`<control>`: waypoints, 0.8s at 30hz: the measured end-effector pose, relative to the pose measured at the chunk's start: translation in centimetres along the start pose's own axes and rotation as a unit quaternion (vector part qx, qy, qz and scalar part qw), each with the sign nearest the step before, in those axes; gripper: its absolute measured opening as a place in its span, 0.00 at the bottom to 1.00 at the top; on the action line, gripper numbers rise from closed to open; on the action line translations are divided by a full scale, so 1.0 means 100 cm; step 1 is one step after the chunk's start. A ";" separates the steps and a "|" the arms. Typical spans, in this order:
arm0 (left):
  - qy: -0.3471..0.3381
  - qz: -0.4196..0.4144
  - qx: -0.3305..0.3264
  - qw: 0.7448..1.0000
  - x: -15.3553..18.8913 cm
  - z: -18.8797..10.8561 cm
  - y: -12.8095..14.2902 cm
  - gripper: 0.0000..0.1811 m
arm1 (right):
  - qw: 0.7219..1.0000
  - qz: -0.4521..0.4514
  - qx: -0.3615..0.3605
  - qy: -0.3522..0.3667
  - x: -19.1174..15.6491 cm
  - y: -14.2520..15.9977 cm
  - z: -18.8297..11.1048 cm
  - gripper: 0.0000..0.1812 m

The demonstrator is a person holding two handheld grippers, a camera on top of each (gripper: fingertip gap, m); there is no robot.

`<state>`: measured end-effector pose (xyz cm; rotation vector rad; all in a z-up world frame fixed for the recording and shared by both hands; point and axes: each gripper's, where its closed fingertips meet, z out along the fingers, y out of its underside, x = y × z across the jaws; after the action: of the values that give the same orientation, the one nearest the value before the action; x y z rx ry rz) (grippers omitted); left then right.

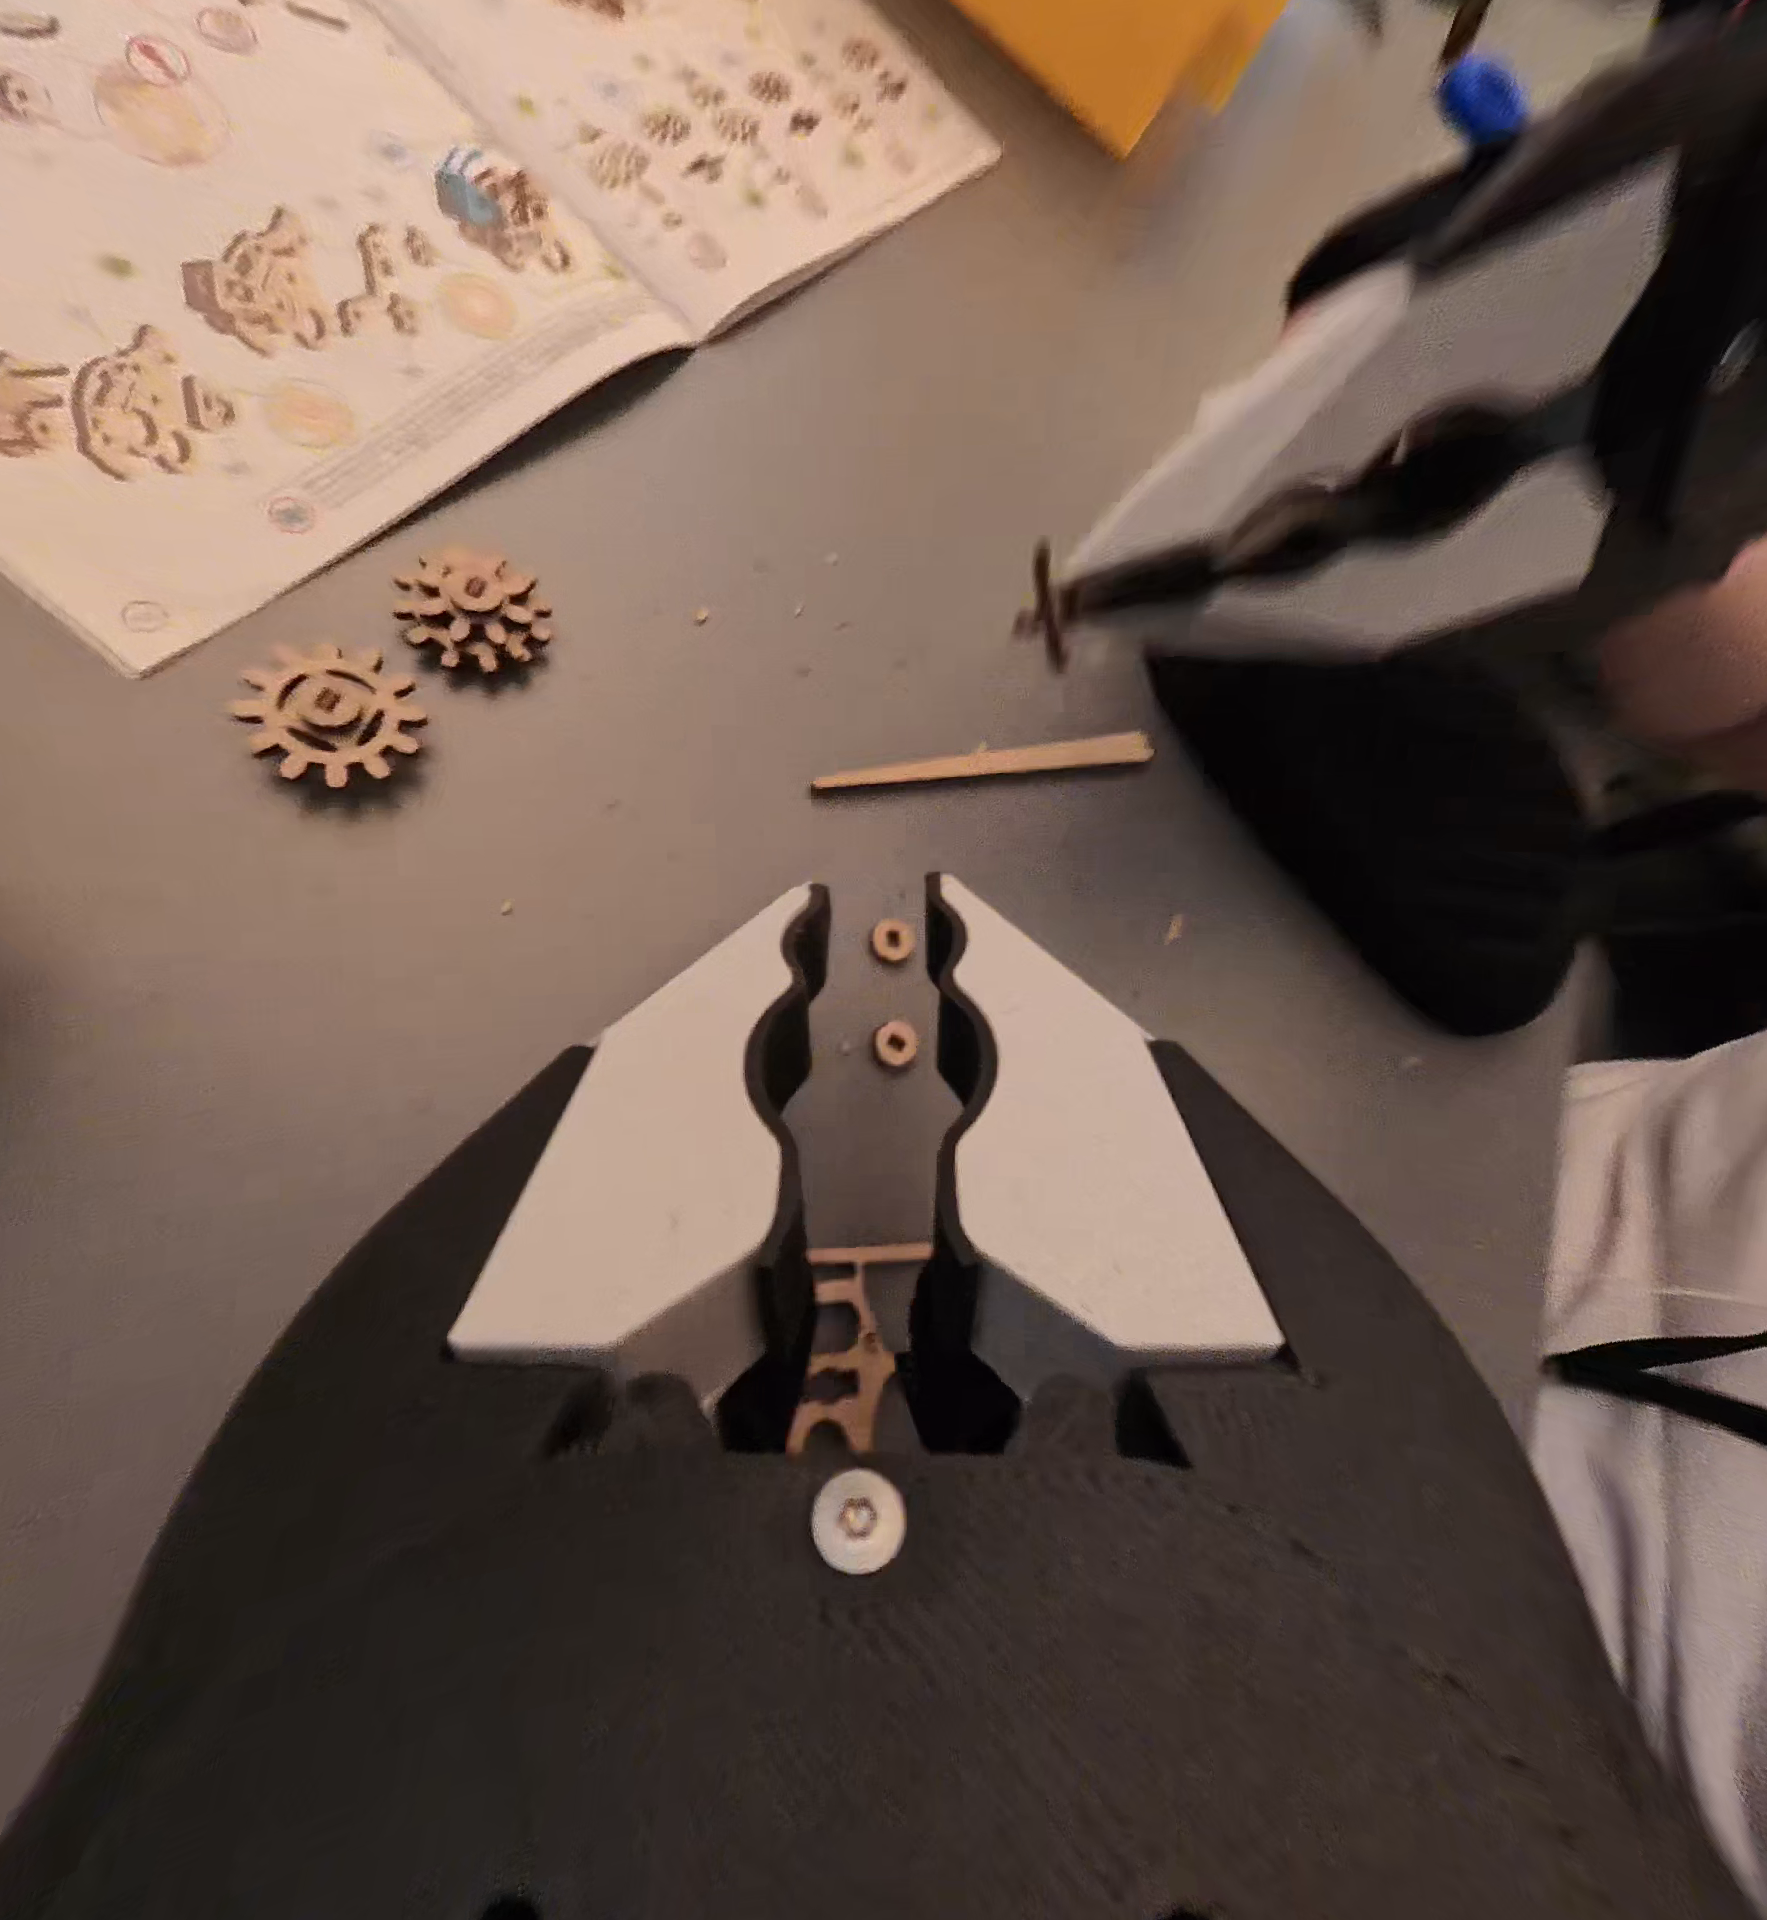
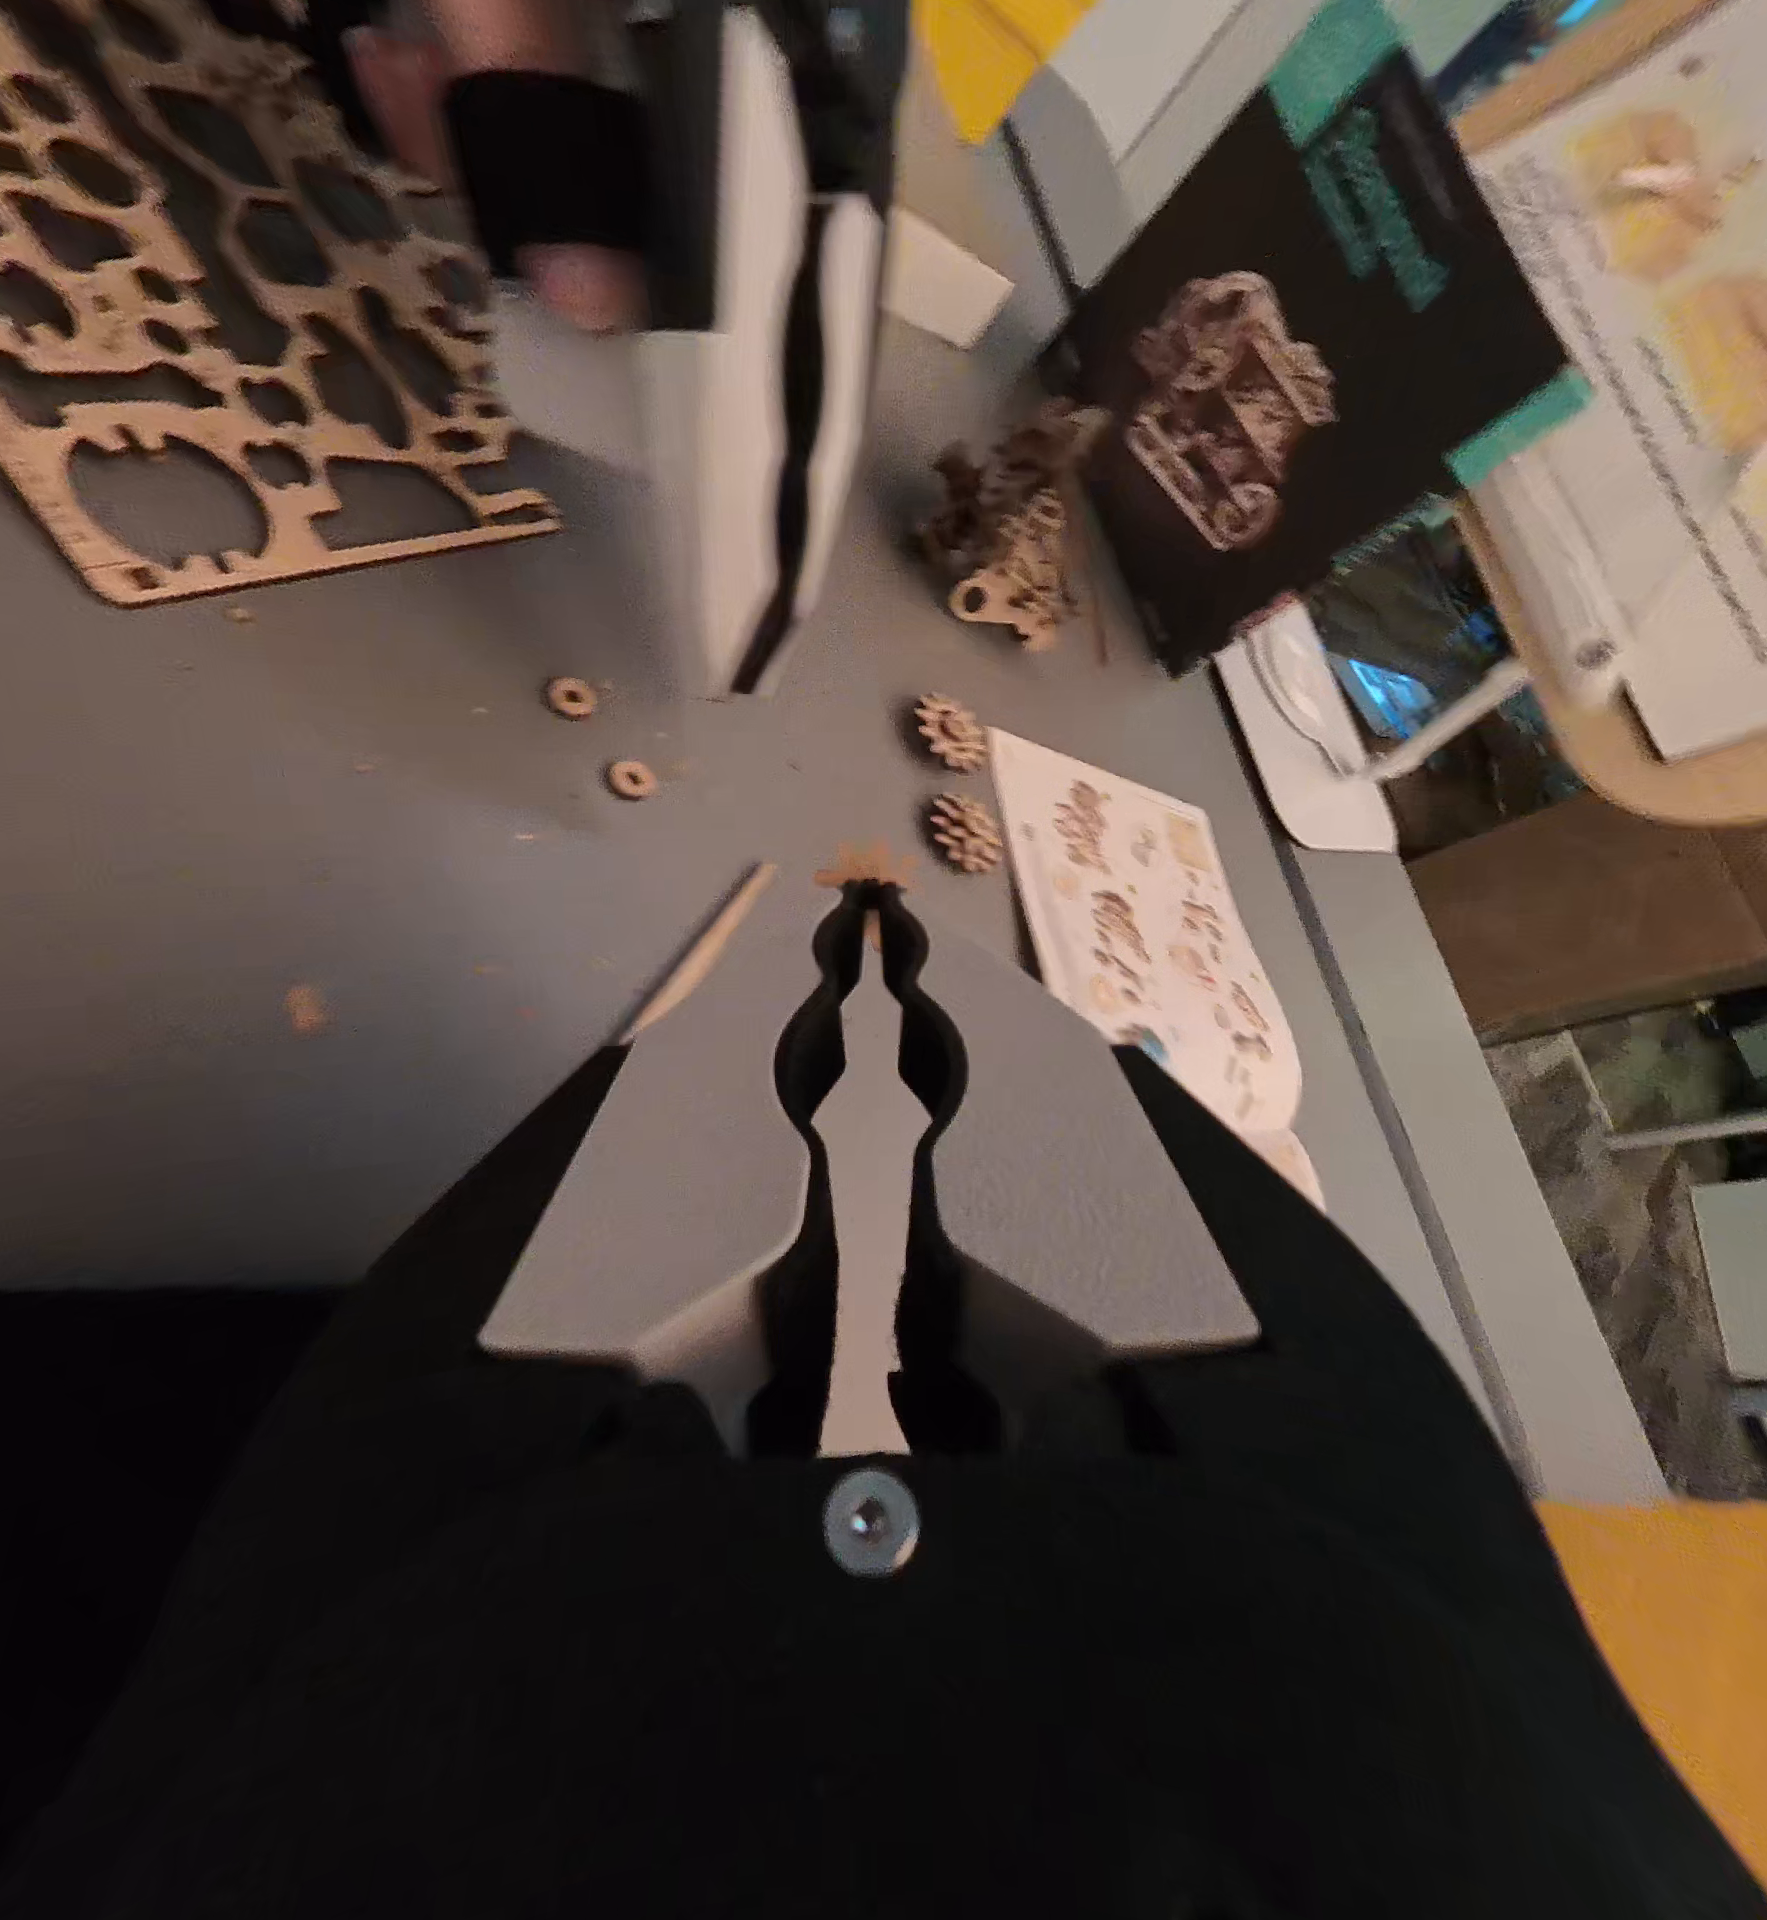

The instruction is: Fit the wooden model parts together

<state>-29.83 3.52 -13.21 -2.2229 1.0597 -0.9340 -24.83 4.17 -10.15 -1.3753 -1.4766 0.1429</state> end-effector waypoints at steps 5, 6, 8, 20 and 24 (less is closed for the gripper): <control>-0.034 0.048 -0.045 0.997 0.002 0.012 0.013 0.14 | 0.992 0.085 0.061 0.068 0.065 -0.002 -0.041 0.01; -0.055 0.065 -0.057 0.995 -0.001 0.014 0.016 0.14 | 0.990 0.092 0.074 0.083 0.076 -0.002 -0.051 0.01; -0.084 0.090 -0.073 0.990 -0.004 0.018 0.020 0.13 | 0.985 0.103 0.086 0.110 0.093 0.000 -0.064 0.01; -0.098 0.127 -0.082 0.984 0.003 0.025 0.022 0.15 | 0.949 0.154 0.129 0.242 0.155 0.003 -0.134 0.01; -0.115 0.145 -0.085 0.979 0.001 0.026 0.022 0.13 | 0.940 0.197 0.152 0.233 0.162 0.007 -0.141 0.01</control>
<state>-28.87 2.58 -16.31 -2.1649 1.3476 -0.4660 -10.46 9.39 4.93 -1.3199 -0.7413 0.2661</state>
